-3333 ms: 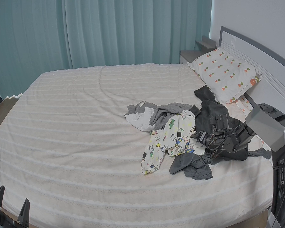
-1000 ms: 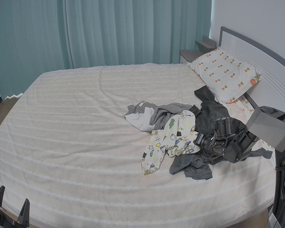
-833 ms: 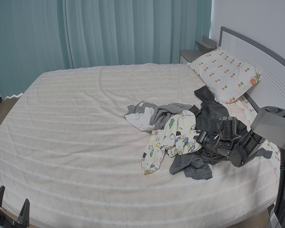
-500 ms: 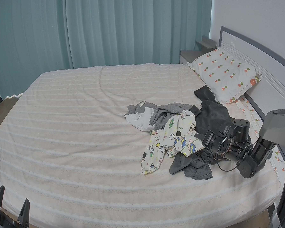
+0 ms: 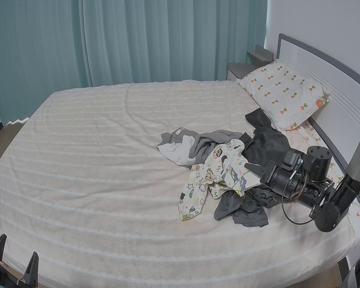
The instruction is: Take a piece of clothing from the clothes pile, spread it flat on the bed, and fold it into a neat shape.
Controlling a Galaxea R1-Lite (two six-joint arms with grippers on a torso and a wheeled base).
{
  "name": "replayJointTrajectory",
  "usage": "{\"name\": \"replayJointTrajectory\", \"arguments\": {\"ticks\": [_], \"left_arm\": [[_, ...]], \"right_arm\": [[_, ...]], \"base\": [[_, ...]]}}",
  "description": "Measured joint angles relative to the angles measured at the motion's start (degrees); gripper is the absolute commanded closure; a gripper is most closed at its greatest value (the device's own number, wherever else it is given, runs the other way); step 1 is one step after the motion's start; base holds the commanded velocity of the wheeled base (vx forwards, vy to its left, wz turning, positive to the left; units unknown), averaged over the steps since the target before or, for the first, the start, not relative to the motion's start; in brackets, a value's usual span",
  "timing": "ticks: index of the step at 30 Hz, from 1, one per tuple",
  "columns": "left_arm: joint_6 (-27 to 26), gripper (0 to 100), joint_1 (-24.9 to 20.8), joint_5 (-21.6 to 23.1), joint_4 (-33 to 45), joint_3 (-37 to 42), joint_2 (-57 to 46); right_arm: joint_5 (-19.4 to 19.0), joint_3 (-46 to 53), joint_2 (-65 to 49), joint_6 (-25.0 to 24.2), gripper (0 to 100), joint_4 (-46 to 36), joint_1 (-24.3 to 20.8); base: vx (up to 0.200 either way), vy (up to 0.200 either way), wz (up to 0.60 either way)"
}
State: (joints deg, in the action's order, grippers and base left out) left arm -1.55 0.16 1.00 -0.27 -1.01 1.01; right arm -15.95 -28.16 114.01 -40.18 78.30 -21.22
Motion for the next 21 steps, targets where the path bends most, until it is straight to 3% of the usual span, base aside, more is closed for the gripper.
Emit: {"name": "replayJointTrajectory", "arguments": {"ticks": [5, 10, 21], "left_arm": [[0.95, 0, -0.09, 0.41, -0.55, -0.2, 0.15], [6.56, 0, -1.43, 2.99, -2.0, -6.78, 3.5], [9.57, 0, -11.59, 13.28, -8.55, -17.23, 28.2]], "right_arm": [[0.02, 0.96, -5.16, 0.17, 100, -1.39, -2.47], [0.0, 0.44, -9.59, 0.35, 100, -5.01, -4.55], [0.0, -8.57, -18.48, 0.96, 100, -20.25, -9.53]], "base": [[0.0, 0.0, 0.0], [0.0, 0.0, 0.0], [0.0, 0.0, 0.0]]}}
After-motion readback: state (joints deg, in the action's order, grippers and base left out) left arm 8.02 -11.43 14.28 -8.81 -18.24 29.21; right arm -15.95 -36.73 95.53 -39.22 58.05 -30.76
